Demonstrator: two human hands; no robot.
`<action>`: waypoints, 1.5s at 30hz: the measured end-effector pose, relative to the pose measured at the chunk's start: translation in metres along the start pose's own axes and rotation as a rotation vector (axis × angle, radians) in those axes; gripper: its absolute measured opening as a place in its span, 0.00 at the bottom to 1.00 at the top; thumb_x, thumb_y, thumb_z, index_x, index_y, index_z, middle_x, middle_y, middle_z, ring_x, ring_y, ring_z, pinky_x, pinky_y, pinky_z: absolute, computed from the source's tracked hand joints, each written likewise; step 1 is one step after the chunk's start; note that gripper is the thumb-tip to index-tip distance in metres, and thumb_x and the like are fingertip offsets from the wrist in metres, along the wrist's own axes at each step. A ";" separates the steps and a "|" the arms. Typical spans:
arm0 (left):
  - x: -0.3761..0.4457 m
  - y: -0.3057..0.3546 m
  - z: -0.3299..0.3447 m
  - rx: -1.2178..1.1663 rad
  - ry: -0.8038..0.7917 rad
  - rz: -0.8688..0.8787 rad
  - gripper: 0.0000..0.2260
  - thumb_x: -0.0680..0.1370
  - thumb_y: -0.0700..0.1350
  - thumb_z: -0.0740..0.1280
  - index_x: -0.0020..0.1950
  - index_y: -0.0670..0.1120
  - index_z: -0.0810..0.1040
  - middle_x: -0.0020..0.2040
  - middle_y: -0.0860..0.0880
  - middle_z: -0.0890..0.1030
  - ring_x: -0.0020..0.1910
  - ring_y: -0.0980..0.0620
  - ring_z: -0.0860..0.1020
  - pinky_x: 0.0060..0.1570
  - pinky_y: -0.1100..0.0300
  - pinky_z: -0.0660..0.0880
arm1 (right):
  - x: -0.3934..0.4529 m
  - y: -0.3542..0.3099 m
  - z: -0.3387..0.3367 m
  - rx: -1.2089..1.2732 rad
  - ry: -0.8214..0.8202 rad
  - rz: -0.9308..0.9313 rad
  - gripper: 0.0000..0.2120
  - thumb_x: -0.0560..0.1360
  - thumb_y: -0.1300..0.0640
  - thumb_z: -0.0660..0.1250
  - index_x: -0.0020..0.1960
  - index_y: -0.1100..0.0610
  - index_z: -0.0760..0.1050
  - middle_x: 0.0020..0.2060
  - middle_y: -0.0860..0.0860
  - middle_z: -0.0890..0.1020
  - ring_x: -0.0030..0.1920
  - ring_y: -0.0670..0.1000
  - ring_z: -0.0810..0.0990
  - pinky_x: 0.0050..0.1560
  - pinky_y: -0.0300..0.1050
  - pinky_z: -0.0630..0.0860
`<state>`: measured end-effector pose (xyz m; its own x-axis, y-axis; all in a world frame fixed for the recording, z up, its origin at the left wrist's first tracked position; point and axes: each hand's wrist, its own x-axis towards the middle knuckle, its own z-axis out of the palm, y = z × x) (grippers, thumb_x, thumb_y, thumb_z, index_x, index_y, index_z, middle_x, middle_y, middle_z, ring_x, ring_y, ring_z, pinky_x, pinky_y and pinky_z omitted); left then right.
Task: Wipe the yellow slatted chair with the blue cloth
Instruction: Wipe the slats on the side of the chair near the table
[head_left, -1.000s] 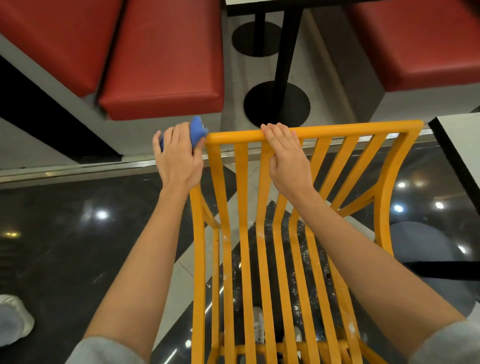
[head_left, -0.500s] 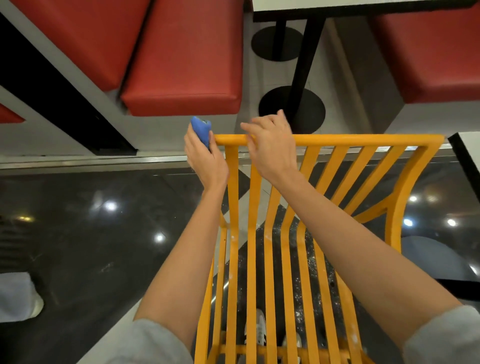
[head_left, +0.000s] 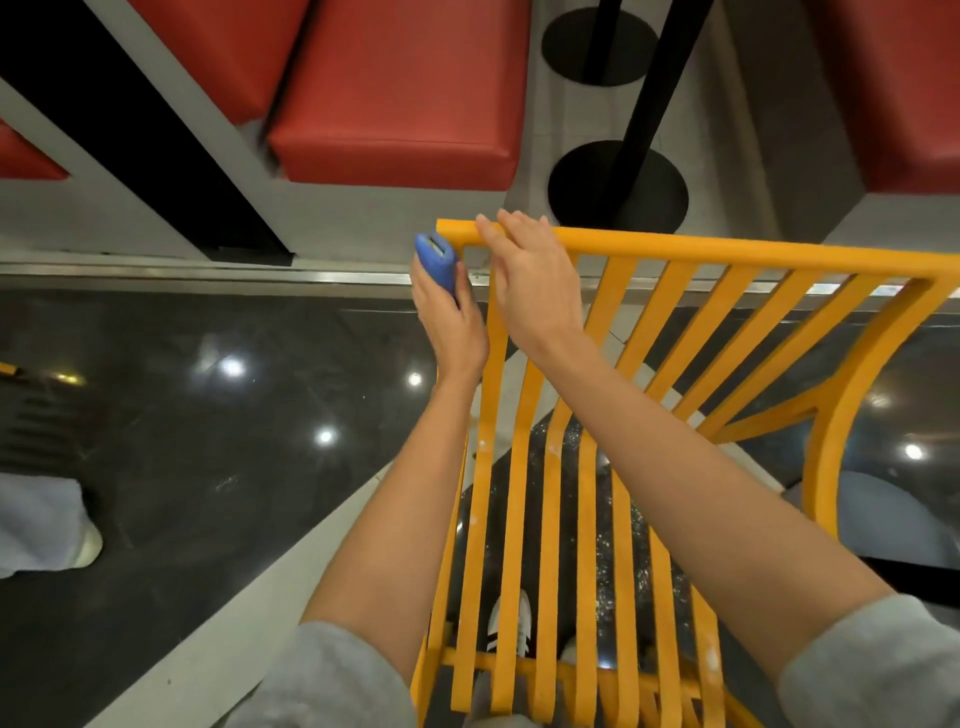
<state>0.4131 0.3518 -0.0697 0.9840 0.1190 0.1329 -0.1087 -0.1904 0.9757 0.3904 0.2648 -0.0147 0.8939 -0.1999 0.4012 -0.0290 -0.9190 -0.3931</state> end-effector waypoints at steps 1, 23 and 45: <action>-0.012 -0.013 -0.006 0.028 -0.030 -0.040 0.18 0.83 0.53 0.59 0.72 0.53 0.63 0.60 0.43 0.76 0.58 0.44 0.77 0.59 0.46 0.75 | -0.001 0.002 0.000 0.014 0.005 -0.006 0.21 0.76 0.69 0.63 0.68 0.59 0.74 0.64 0.61 0.78 0.67 0.61 0.74 0.73 0.56 0.63; -0.083 -0.082 -0.062 0.204 -0.242 -0.140 0.13 0.83 0.45 0.60 0.63 0.38 0.70 0.55 0.43 0.73 0.53 0.44 0.74 0.55 0.45 0.75 | -0.100 -0.043 0.019 0.292 -0.108 0.305 0.14 0.80 0.58 0.61 0.64 0.54 0.78 0.57 0.51 0.83 0.59 0.52 0.80 0.67 0.47 0.70; -0.188 -0.097 -0.141 0.166 -0.356 -0.459 0.11 0.84 0.47 0.59 0.66 0.51 0.68 0.59 0.50 0.77 0.58 0.55 0.77 0.61 0.48 0.76 | -0.163 -0.053 0.068 0.810 -0.541 1.078 0.28 0.81 0.42 0.58 0.52 0.68 0.80 0.49 0.63 0.84 0.51 0.60 0.83 0.56 0.59 0.80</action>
<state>0.2189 0.4854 -0.1650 0.9151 -0.1034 -0.3897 0.3334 -0.3495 0.8756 0.2763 0.3696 -0.1159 0.6625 -0.3376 -0.6687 -0.6912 0.0686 -0.7194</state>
